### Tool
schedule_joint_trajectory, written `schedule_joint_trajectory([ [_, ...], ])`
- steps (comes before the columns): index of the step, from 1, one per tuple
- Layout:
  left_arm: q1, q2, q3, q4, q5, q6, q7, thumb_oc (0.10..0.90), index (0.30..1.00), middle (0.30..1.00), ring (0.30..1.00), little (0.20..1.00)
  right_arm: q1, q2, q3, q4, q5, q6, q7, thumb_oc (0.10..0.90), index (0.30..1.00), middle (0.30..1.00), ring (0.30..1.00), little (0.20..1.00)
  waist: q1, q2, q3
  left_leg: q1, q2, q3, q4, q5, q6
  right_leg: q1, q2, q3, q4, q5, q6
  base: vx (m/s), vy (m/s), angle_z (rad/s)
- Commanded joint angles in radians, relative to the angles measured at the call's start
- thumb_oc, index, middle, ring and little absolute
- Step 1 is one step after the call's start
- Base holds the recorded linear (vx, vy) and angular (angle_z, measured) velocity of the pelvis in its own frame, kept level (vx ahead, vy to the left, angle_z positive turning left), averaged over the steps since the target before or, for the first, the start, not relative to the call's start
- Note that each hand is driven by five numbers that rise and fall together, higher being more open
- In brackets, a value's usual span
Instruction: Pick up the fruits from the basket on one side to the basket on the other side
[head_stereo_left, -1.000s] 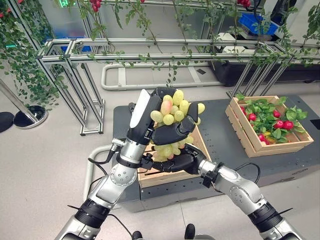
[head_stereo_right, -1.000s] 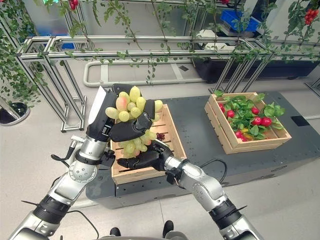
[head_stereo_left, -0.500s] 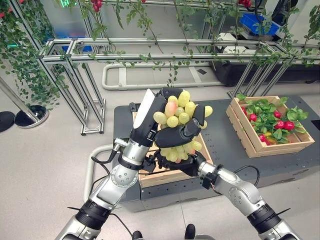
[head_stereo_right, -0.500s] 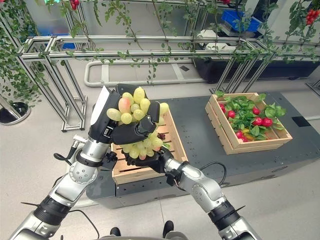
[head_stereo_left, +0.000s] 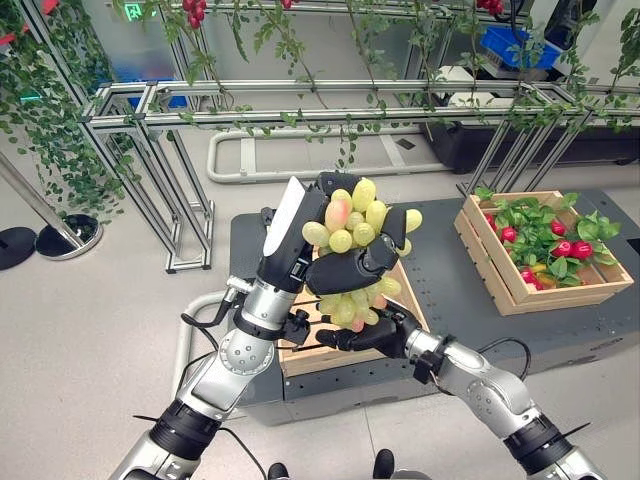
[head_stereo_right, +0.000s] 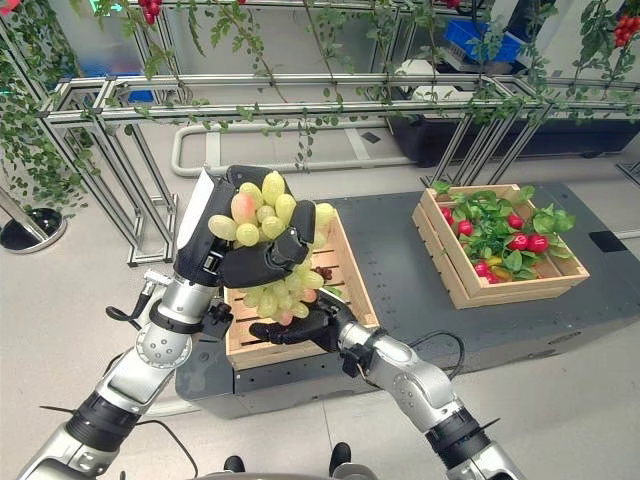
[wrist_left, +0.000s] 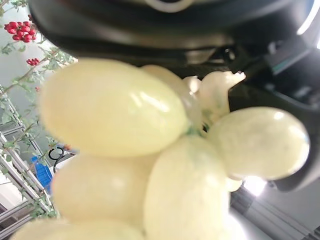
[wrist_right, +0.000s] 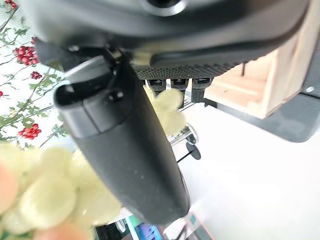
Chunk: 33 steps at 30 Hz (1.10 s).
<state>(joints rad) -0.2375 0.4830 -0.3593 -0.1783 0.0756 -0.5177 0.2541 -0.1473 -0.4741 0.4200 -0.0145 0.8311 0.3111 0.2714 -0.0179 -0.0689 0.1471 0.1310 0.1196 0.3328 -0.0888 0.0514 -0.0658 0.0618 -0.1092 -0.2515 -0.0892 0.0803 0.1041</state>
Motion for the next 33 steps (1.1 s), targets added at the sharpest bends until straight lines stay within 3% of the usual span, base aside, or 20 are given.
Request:
schedule_joint_trajectory([
  [1, -0.072, -0.018, 0.073, -0.078, 0.002, -0.096, 0.098, 0.4, 0.3, 0.3, 0.3, 0.3, -0.028, -0.028, -0.117, -0.11, 0.026, -0.067, 0.097, 0.8, 0.9, 0.9, 0.9, 0.9, -0.011, 0.005, -0.068, 0.018, -0.015, -0.056, 0.001, -0.095, -0.013, 0.034, -0.043, -0.01, 0.002, -0.037, 0.054, 0.0, 0.0, 0.0],
  [12, -0.081, -0.021, 0.12, -0.072, 0.039, -0.068, 0.139, 0.4, 0.3, 0.3, 0.3, 0.3, -0.004, -0.06, -0.203, -0.128, 0.062, -0.12, 0.108, 0.8, 0.9, 0.9, 0.9, 0.9, -0.025, 0.001, -0.063, 0.02, -0.015, -0.055, 0.001, -0.094, -0.012, 0.036, -0.042, -0.009, 0.002, -0.035, 0.056, 0.0, 0.0, 0.0],
  [33, -0.111, -0.037, 0.068, -0.064, 0.014, -0.028, 0.131, 0.4, 0.3, 0.3, 0.3, 0.3, -0.094, 0.044, -0.189, -0.227, 0.115, -0.213, 0.008, 0.8, 0.9, 0.9, 0.9, 0.9, -0.017, 0.014, -0.064, 0.02, -0.019, -0.056, 0.001, -0.099, -0.009, 0.039, -0.043, -0.005, 0.002, -0.043, 0.054, 0.0, 0.0, 0.0],
])
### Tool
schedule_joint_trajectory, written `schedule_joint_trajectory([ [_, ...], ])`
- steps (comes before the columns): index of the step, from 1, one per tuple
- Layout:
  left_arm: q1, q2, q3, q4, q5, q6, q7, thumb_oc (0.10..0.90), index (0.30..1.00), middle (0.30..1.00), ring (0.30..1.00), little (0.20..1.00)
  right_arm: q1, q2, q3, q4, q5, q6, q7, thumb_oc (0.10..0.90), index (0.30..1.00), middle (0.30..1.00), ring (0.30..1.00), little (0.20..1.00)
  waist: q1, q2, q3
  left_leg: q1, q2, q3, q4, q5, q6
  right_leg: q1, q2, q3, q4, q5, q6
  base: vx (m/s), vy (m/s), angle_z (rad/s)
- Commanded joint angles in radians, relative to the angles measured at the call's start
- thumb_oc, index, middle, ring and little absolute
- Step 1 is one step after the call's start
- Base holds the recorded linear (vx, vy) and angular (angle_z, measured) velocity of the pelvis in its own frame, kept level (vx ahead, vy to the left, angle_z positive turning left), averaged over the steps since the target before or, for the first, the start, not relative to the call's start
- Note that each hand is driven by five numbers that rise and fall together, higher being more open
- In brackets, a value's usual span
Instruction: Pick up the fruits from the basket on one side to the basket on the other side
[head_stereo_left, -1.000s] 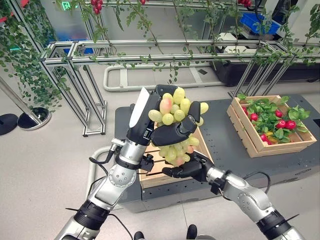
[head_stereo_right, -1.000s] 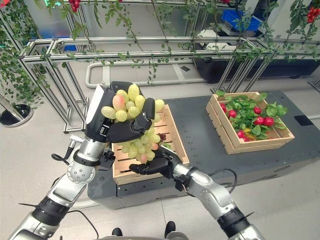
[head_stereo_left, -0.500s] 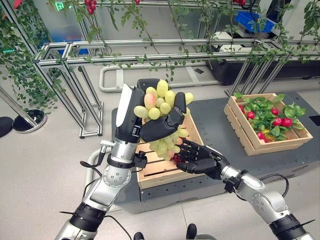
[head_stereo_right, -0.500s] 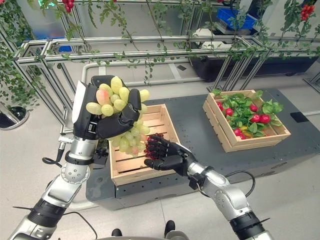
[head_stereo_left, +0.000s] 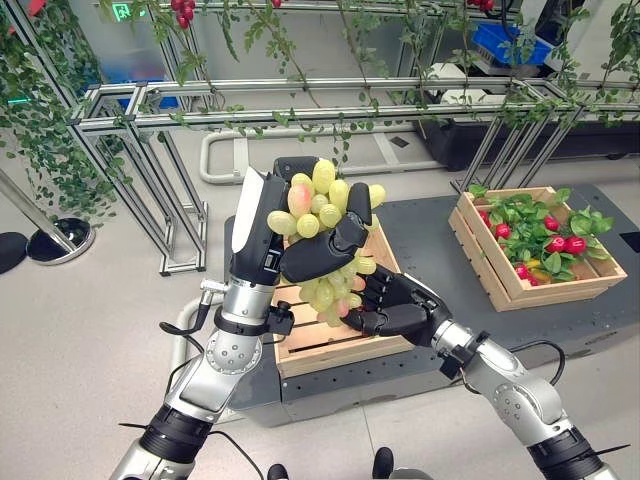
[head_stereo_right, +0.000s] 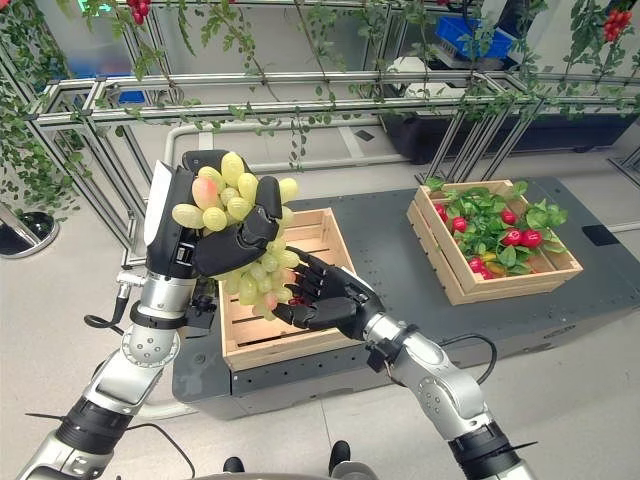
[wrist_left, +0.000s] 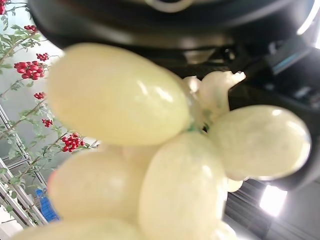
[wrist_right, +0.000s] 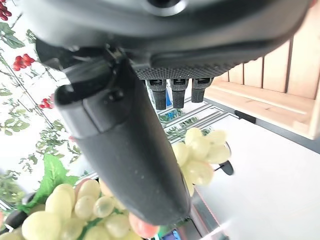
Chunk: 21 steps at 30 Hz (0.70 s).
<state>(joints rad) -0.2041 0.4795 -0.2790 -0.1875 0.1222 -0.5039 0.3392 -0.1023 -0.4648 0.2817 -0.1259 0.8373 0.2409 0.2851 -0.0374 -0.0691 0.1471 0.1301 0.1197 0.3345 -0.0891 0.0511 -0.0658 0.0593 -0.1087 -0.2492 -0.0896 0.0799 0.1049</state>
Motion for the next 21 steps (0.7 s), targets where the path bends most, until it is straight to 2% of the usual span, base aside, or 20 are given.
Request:
schedule_joint_trajectory([
  [1, -0.146, -0.034, -0.012, -0.056, -0.034, -0.039, 0.046, 0.4, 0.3, 0.3, 0.3, 0.3, -0.143, 0.037, -0.05, -0.12, 0.113, -0.138, -0.007, 0.8, 0.9, 0.9, 0.9, 0.9, 0.002, 0.015, -0.064, 0.021, -0.019, -0.057, 0.002, -0.098, -0.009, 0.041, -0.044, -0.007, 0.002, -0.042, 0.053, 0.0, 0.0, 0.0],
  [6, -0.146, -0.038, -0.022, -0.063, -0.039, -0.03, 0.042, 0.4, 0.3, 0.3, 0.3, 0.3, -0.155, 0.064, -0.019, -0.147, 0.15, -0.106, 0.014, 0.8, 0.9, 0.9, 0.9, 0.9, 0.008, 0.017, -0.065, 0.021, -0.02, -0.058, 0.002, -0.098, -0.008, 0.042, -0.045, -0.009, 0.002, -0.043, 0.051, 0.0, 0.0, 0.0],
  [9, -0.141, -0.039, -0.027, -0.064, -0.04, -0.03, 0.04, 0.4, 0.3, 0.3, 0.3, 0.3, -0.16, 0.079, 0.003, -0.161, 0.191, -0.064, 0.07, 0.8, 0.9, 0.9, 0.9, 0.9, 0.011, 0.016, -0.065, 0.022, -0.02, -0.059, 0.002, -0.097, -0.008, 0.043, -0.045, -0.01, 0.002, -0.044, 0.05, 0.0, 0.0, 0.0],
  [15, -0.138, -0.036, -0.03, -0.047, -0.055, -0.048, 0.031, 0.4, 0.3, 0.3, 0.3, 0.3, -0.174, 0.099, 0.044, -0.177, 0.359, 0.008, 0.188, 0.8, 0.9, 0.9, 0.9, 0.9, 0.023, 0.011, -0.068, 0.022, -0.018, -0.06, 0.002, -0.095, -0.009, 0.046, -0.046, -0.018, 0.002, -0.044, 0.049, 0.0, 0.0, 0.0],
  [21, -0.131, -0.033, -0.024, -0.044, -0.066, -0.06, 0.02, 0.4, 0.3, 0.3, 0.3, 0.3, -0.169, 0.125, 0.055, -0.177, 0.443, 0.019, 0.221, 0.8, 0.9, 0.9, 0.9, 0.9, 0.029, 0.008, -0.073, 0.02, -0.017, -0.06, 0.002, -0.093, -0.006, 0.045, -0.045, -0.022, 0.002, -0.043, 0.048, 0.0, 0.0, 0.0],
])
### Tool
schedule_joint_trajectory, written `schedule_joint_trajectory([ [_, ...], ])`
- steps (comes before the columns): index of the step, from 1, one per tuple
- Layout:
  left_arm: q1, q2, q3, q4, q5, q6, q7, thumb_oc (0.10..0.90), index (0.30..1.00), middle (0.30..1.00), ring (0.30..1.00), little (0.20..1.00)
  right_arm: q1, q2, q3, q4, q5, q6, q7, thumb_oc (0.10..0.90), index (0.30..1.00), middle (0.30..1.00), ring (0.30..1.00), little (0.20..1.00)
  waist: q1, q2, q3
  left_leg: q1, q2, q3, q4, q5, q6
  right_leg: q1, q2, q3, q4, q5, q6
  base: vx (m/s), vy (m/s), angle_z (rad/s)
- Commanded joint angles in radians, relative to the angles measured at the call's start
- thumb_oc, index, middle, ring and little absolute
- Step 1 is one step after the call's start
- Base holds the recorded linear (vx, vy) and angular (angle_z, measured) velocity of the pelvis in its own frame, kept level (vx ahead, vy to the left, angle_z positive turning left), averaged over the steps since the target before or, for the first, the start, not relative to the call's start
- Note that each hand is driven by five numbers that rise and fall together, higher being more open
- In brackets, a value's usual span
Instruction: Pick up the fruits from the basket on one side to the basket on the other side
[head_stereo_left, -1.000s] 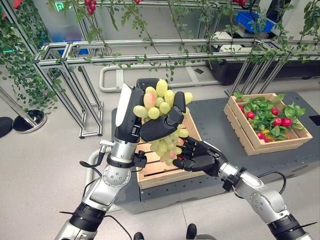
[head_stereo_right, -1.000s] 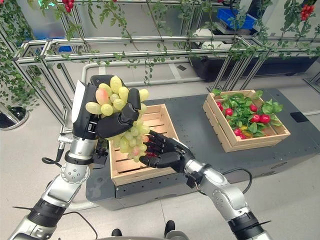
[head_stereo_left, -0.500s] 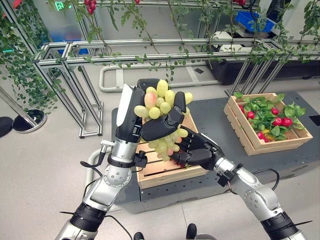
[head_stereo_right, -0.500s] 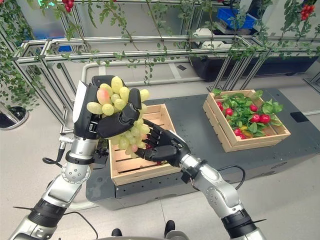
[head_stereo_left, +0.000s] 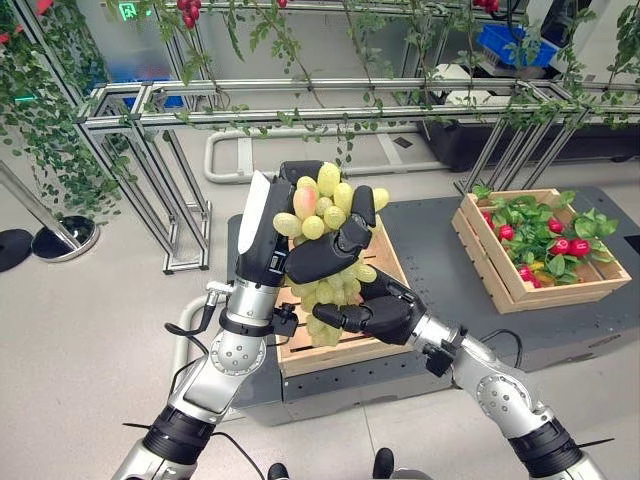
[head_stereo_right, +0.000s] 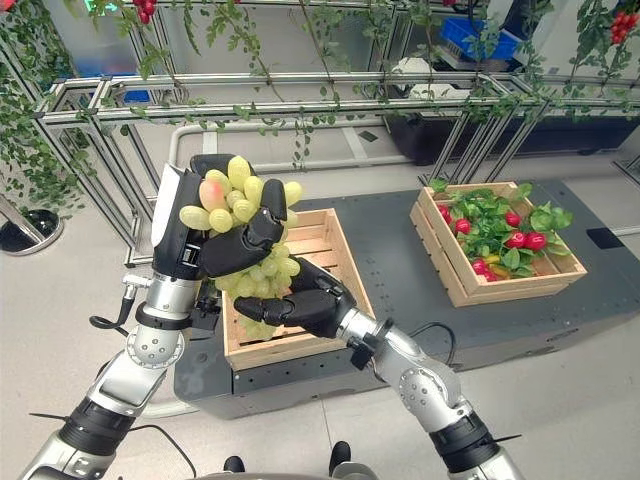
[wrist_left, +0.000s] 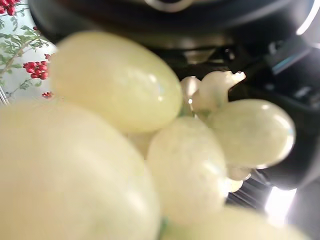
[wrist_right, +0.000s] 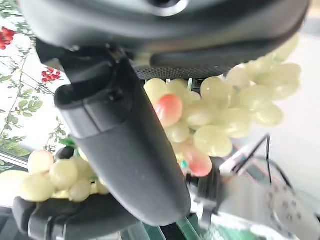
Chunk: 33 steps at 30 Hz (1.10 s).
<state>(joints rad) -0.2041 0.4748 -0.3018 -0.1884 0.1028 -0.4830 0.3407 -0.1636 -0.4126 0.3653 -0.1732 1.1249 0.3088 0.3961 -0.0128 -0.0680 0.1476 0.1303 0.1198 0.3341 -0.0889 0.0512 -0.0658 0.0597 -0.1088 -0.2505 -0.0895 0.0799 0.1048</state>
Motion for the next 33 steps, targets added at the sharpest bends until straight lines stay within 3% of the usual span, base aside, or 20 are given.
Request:
schedule_joint_trajectory([
  [1, -0.131, -0.028, -0.002, -0.043, -0.048, -0.081, 0.02, 0.4, 0.3, 0.3, 0.3, 0.3, -0.106, 0.078, -0.026, -0.131, 0.159, -0.048, 0.12, 0.8, 0.9, 0.9, 0.9, 0.9, 0.005, 0.007, -0.073, 0.019, -0.017, -0.06, 0.002, -0.093, -0.006, 0.044, -0.045, -0.02, 0.002, -0.043, 0.048, 0.0, 0.0, 0.0],
  [9, -0.122, -0.028, -0.004, -0.02, -0.06, -0.086, 0.017, 0.4, 0.3, 0.3, 0.3, 0.3, -0.092, 0.104, -0.025, -0.127, 0.185, -0.087, 0.141, 0.8, 0.9, 0.9, 0.9, 0.9, 0.006, 0.009, -0.073, 0.02, -0.018, -0.06, 0.002, -0.09, -0.005, 0.046, -0.044, -0.015, 0.002, -0.042, 0.047, 0.0, 0.0, 0.0],
  [10, -0.122, -0.028, -0.005, -0.018, -0.06, -0.085, 0.017, 0.4, 0.3, 0.3, 0.3, 0.3, -0.092, 0.108, -0.027, -0.126, 0.191, -0.088, 0.14, 0.645, 0.667, 0.667, 0.667, 0.667, 0.006, 0.009, -0.073, 0.02, -0.018, -0.06, 0.002, -0.09, -0.004, 0.046, -0.044, -0.015, 0.002, -0.042, 0.047, 0.0, 0.0, 0.0],
  [11, -0.122, -0.028, -0.005, -0.018, -0.061, -0.085, 0.017, 0.4, 0.3, 0.3, 0.3, 0.3, -0.092, 0.109, -0.027, -0.126, 0.193, -0.089, 0.138, 0.571, 0.556, 0.556, 0.556, 0.556, 0.006, 0.01, -0.073, 0.02, -0.018, -0.061, 0.002, -0.09, -0.004, 0.046, -0.044, -0.015, 0.002, -0.042, 0.047, 0.0, 0.0, 0.0],
  [12, -0.123, -0.026, -0.005, -0.014, -0.06, -0.087, 0.018, 0.4, 0.3, 0.3, 0.3, 0.3, -0.093, 0.114, -0.03, -0.127, 0.196, -0.091, 0.128, 0.4, 0.3, 0.3, 0.3, 0.3, 0.006, 0.01, -0.073, 0.02, -0.018, -0.06, 0.002, -0.09, -0.004, 0.046, -0.044, -0.014, 0.002, -0.042, 0.047, 0.0, 0.0, 0.0],
  [20, -0.118, -0.026, -0.01, -0.007, -0.05, -0.096, 0.017, 0.4, 0.3, 0.3, 0.3, 0.3, -0.085, 0.137, -0.036, -0.127, 0.191, -0.114, 0.098, 0.4, 0.3, 0.3, 0.3, 0.3, 0.004, 0.015, -0.07, 0.019, -0.02, -0.061, 0.002, -0.09, -0.003, 0.044, -0.046, -0.013, 0.002, -0.042, 0.047, 0.0, 0.0, 0.0],
  [33, -0.091, -0.015, -0.004, -0.019, -0.041, -0.13, 0.022, 0.4, 0.3, 0.3, 0.3, 0.3, -0.047, 0.109, -0.059, -0.093, 0.122, -0.152, 0.013, 0.4, 0.3, 0.3, 0.3, 0.3, -0.004, 0.017, -0.067, 0.016, -0.017, -0.056, 0.002, -0.088, -0.004, 0.036, -0.045, -0.008, 0.002, -0.039, 0.049, 0.0, 0.0, 0.0],
])
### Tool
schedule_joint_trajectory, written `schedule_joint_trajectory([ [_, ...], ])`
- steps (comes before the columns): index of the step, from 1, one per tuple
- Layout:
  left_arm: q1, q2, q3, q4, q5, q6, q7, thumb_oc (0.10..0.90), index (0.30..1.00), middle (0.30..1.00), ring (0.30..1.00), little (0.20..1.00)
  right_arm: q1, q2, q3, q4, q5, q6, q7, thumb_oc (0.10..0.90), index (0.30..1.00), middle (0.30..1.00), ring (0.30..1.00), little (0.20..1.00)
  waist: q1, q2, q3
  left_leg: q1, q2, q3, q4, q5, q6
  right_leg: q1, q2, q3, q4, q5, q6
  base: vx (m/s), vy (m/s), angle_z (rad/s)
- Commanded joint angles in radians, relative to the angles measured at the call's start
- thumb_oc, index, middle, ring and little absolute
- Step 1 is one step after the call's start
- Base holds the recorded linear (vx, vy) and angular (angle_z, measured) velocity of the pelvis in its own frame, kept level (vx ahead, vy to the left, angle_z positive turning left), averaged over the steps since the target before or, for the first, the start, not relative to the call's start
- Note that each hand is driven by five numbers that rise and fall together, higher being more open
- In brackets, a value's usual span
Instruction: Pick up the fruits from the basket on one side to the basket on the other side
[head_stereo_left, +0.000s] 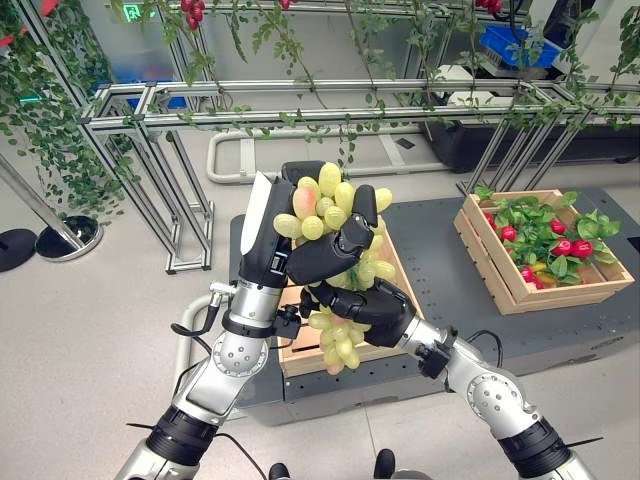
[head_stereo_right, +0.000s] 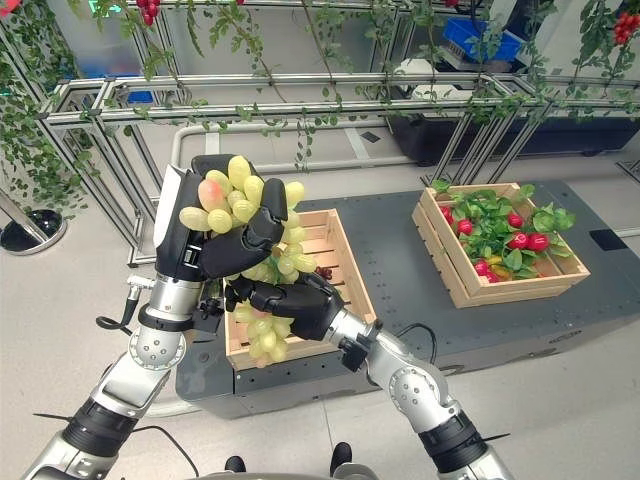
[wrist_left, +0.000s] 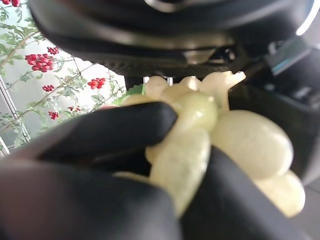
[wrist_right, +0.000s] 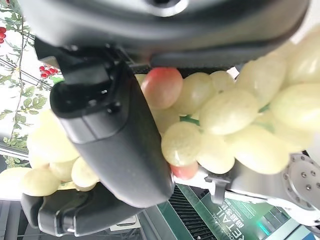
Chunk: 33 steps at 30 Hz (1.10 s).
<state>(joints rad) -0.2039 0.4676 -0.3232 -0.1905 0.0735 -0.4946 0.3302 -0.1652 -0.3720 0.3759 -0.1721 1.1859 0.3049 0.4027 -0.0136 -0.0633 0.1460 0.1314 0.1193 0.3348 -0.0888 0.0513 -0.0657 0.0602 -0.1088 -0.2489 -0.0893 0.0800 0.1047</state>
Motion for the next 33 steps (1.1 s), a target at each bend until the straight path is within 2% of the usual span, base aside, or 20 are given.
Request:
schedule_joint_trajectory([
  [1, -0.089, -0.008, 0.02, -0.018, -0.012, -0.116, 0.033, 0.4, 0.3, 0.3, 0.3, 0.3, -0.039, 0.066, -0.074, -0.089, 0.06, -0.157, 0.0, 0.4, 0.3, 0.3, 0.3, 0.3, -0.004, 0.013, -0.065, 0.015, -0.016, -0.057, 0.002, -0.088, -0.004, 0.035, -0.045, -0.009, 0.002, -0.038, 0.049, 0.0, 0.0, 0.0],
  [2, -0.087, -0.008, 0.024, -0.019, -0.01, -0.11, 0.034, 0.4, 0.3, 0.3, 0.3, 0.3, -0.035, 0.064, -0.079, -0.083, 0.057, -0.164, -0.003, 0.4, 0.3, 0.3, 0.3, 0.3, -0.004, 0.013, -0.064, 0.014, -0.016, -0.057, 0.002, -0.088, -0.005, 0.035, -0.045, -0.009, 0.002, -0.038, 0.049, 0.0, 0.0, 0.0],
  [3, -0.081, -0.005, 0.031, -0.021, 0.003, -0.101, 0.04, 0.536, 0.505, 0.505, 0.505, 0.505, -0.025, 0.061, -0.089, -0.075, 0.052, -0.175, -0.01, 0.4, 0.3, 0.3, 0.3, 0.3, -0.006, 0.012, -0.063, 0.014, -0.016, -0.057, 0.002, -0.088, -0.004, 0.034, -0.044, -0.009, 0.002, -0.038, 0.049, 0.0, 0.0, 0.0],
  [4, -0.078, -0.001, 0.037, -0.02, 0.007, -0.091, 0.043, 0.613, 0.62, 0.62, 0.62, 0.62, -0.018, 0.058, -0.097, -0.072, 0.049, -0.182, -0.023, 0.4, 0.3, 0.3, 0.3, 0.3, -0.007, 0.012, -0.062, 0.014, -0.016, -0.056, 0.002, -0.088, -0.004, 0.034, -0.044, -0.008, 0.002, -0.037, 0.05, 0.0, 0.0, 0.0],
  [5, -0.073, 0.006, 0.045, -0.02, 0.014, -0.082, 0.044, 0.761, 0.841, 0.841, 0.841, 0.841, -0.012, 0.05, -0.105, -0.071, 0.048, -0.187, -0.032, 0.4, 0.3, 0.3, 0.3, 0.3, -0.008, 0.013, -0.062, 0.014, -0.016, -0.055, 0.002, -0.089, -0.004, 0.033, -0.044, -0.008, 0.002, -0.037, 0.05, 0.0, 0.0, 0.0],
  [6, -0.062, 0.018, 0.063, -0.02, 0.051, -0.08, 0.045, 0.8, 0.9, 0.9, 0.9, 0.9, 0.001, 0.038, -0.124, -0.068, 0.047, -0.189, -0.039, 0.4, 0.3, 0.3, 0.3, 0.3, -0.01, 0.013, -0.061, 0.014, -0.015, -0.054, 0.002, -0.089, -0.004, 0.032, -0.044, -0.008, 0.002, -0.037, 0.05, 0.0, 0.0, 0.0],
  [17, 0.012, 0.122, 0.209, -0.012, 0.067, -0.074, 0.058, 0.8, 0.9, 0.9, 0.9, 0.9, 0.087, 0.009, -0.25, -0.024, 0.056, -0.25, -0.072, 0.4, 0.3, 0.3, 0.3, 0.3, -0.017, 0.018, -0.06, 0.008, -0.006, -0.048, 0.002, -0.084, -0.007, 0.022, -0.039, -0.004, 0.002, -0.037, 0.049, 0.01, -0.022, -0.02],
  [20, 0.032, 0.149, 0.272, 0.0, 0.09, -0.083, 0.104, 0.8, 0.9, 0.9, 0.9, 0.9, 0.1, 0.005, -0.289, -0.015, 0.062, -0.257, -0.082, 0.4, 0.3, 0.3, 0.3, 0.3, -0.019, 0.018, -0.06, 0.005, -0.001, -0.049, 0.002, -0.081, -0.012, 0.021, -0.032, -0.006, 0.002, -0.04, 0.045, 0.02, -0.064, -0.04],
  [26, 0.052, 0.169, 0.335, 0.016, 0.131, -0.069, 0.167, 0.8, 0.9, 0.9, 0.9, 0.9, 0.1, 0.008, -0.315, -0.01, 0.048, -0.283, -0.103, 0.4, 0.3, 0.3, 0.3, 0.3, -0.02, 0.018, -0.059, -0.006, 0.012, -0.053, 0.002, -0.075, -0.02, 0.012, -0.02, -0.003, 0.002, -0.045, 0.038, 0.0, -0.082, -0.03],
  [30, 0.068, 0.169, 0.364, 0.025, 0.021, -0.077, 0.124, 0.8, 0.9, 0.9, 0.9, 0.9, 0.1, 0.009, -0.326, -0.015, 0.017, -0.298, -0.125, 0.4, 0.3, 0.3, 0.3, 0.3, -0.021, 0.019, -0.058, -0.015, 0.019, -0.06, 0.002, -0.069, -0.024, 0.007, -0.005, 0.002, 0.002, -0.049, 0.03, 0.0, -0.099, -0.01],
  [31, 0.072, 0.154, 0.368, 0.025, -0.115, -0.091, 0.057, 0.8, 0.9, 0.9, 0.9, 0.9, 0.099, 0.01, -0.33, -0.011, -0.005, -0.312, -0.129, 0.4, 0.3, 0.3, 0.3, 0.3, -0.021, 0.018, -0.055, -0.02, 0.023, -0.066, 0.002, -0.066, -0.025, 0.006, 0.006, 0.006, 0.002, -0.053, 0.024, -0.01, -0.12, -0.01],
  [33, 0.072, 0.126, 0.365, 0.019, -0.219, -0.096, -0.024, 0.8, 0.9, 0.9, 0.9, 0.9, 0.09, 0.011, -0.331, -0.004, -0.031, -0.326, -0.125, 0.4, 0.3, 0.3, 0.3, 0.3, -0.019, 0.017, -0.047, -0.027, 0.027, -0.072, 0.002, -0.062, -0.027, 0.002, 0.019, 0.013, 0.002, -0.057, 0.017, -0.03, -0.139, -0.02],
])
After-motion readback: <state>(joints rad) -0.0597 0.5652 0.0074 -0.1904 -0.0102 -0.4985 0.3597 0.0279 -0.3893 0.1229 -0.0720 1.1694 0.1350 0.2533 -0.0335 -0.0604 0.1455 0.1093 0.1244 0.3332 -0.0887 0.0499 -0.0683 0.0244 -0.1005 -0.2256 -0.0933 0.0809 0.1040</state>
